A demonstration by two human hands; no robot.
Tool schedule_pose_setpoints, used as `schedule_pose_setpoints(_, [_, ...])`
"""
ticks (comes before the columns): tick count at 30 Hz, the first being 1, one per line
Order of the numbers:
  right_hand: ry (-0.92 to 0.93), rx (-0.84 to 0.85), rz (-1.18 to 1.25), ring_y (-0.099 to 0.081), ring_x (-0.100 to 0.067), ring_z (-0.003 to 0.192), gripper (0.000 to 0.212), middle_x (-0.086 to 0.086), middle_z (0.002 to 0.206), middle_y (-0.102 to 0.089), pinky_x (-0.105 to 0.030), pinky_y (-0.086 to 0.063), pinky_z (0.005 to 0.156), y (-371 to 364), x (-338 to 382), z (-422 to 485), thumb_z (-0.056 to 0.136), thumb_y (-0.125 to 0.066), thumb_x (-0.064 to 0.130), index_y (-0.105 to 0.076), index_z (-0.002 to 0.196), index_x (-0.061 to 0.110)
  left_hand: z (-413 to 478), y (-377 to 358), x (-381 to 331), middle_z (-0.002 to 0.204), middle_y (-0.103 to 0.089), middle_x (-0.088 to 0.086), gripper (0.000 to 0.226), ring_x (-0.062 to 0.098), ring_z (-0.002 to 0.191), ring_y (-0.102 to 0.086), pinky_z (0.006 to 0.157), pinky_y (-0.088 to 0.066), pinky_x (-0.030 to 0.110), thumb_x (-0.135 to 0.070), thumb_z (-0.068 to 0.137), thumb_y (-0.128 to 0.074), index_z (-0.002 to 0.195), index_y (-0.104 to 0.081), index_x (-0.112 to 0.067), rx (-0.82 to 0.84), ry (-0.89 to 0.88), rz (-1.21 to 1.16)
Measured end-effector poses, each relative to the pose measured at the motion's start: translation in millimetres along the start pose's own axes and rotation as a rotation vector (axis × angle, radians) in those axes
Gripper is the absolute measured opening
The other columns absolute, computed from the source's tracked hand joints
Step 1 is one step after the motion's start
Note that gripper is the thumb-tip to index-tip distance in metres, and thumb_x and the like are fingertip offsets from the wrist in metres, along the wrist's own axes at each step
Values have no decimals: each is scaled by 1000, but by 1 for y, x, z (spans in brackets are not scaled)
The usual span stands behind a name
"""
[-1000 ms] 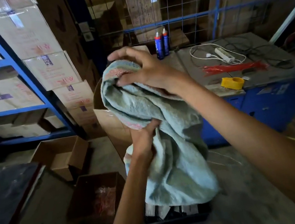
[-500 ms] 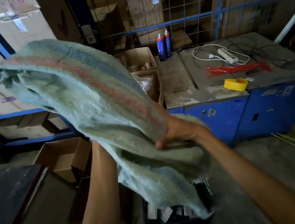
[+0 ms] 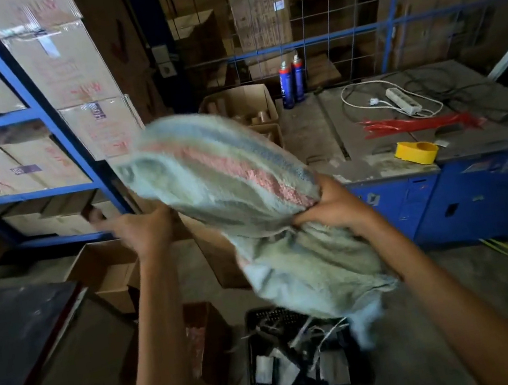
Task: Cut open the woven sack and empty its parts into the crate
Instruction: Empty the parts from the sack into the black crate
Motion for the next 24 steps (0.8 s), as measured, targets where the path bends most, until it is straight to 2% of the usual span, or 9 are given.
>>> schedule_pose_setpoints(1, [32, -23, -183, -66, -20, 112, 79, 5, 113, -70, -29, -50, 91, 15, 9, 1, 55, -92, 17, -59, 126, 24, 0, 16, -8, 161, -23, 22, 112, 42, 148, -26, 119, -28, 57, -21, 73, -86, 156, -11, -9, -110, -105, 267])
schedule_pose_setpoints(3, [161, -11, -519, -67, -26, 108, 84, 0, 119, -71, -35, -53, 84, 26, 37, -2, 53, -86, 36, -54, 130, 28, -10, 11, -31, 166, -8, 16, 142, 40, 152, -8, 123, -12, 57, -28, 55, -95, 158, 2, -17, -140, -460, 677])
schedule_pose_setpoints(5, [318, 50, -632, -67, -25, 111, 89, 0, 127, -68, -38, -54, 87, 20, 69, -6, 56, -82, 46, -48, 137, 31, -36, -38, -38, 168, -2, 13, 150, 37, 154, 2, 122, 1, 57, -45, 47, -95, 159, 2, -18, 129, -806, 850])
schedule_pose_setpoints(7, [432, 123, -475, -63, -17, 119, 89, 4, 133, -65, -38, -52, 98, 15, 97, -8, 61, -84, 38, -46, 141, 34, -64, -87, -20, 169, -4, 0, 150, 27, 156, 2, 125, 2, 48, -54, 45, -92, 159, -3, -17, 525, -916, 852])
schedule_pose_setpoints(10, [584, 112, 18, -61, -6, 121, 67, 3, 129, -64, -25, -49, 101, 20, 124, -7, 71, -82, 1, -56, 132, 13, -93, -113, -14, 148, -36, -37, 122, -6, 141, -35, 113, -34, 16, -36, 51, -94, 149, -22, -33, 881, -772, 292])
schedule_pose_setpoints(13, [479, 1, 317, -62, -9, 105, 59, -12, 126, -59, -19, -50, 86, 18, 108, 7, 76, -70, -19, -49, 126, 3, -88, -104, -6, 126, -68, -18, 81, 3, 118, -63, 93, -52, 21, -28, 56, -88, 129, -52, -35, 701, -601, -59])
schedule_pose_setpoints(16, [323, 52, 229, -64, -3, 91, 67, -10, 121, -61, -15, -50, 77, 1, 94, 18, 75, -79, 1, -42, 130, 14, -72, -75, 13, 99, -79, -13, 51, 0, 93, -73, 76, -56, 17, -33, 57, -83, 106, -68, -32, 458, -406, -236])
schedule_pose_setpoints(20, [259, 299, -18, -59, 11, 115, 73, 29, 128, -58, -14, -49, 97, -24, 93, 11, 72, -85, 47, -51, 136, 40, -39, -30, 49, 97, -70, -1, 74, 17, 92, -66, 75, -54, 30, -41, 54, -69, 120, -63, -9, 263, -107, -439])
schedule_pose_setpoints(24, [155, 417, 22, -51, -21, 137, 49, -3, 145, -55, -34, -41, 114, -76, 75, 5, 97, -61, 12, -49, 145, 14, -32, 21, 69, 126, -64, 19, 84, 34, 110, -63, 91, -56, 46, -29, 61, -75, 137, -52, 0, 201, 4, -530])
Point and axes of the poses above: each hand's wrist, its own z-axis towards the middle knuckle, its own y-axis out of the back of the hand, x = y × z, the point moved 10 cm from there along z, towards the middle knuckle
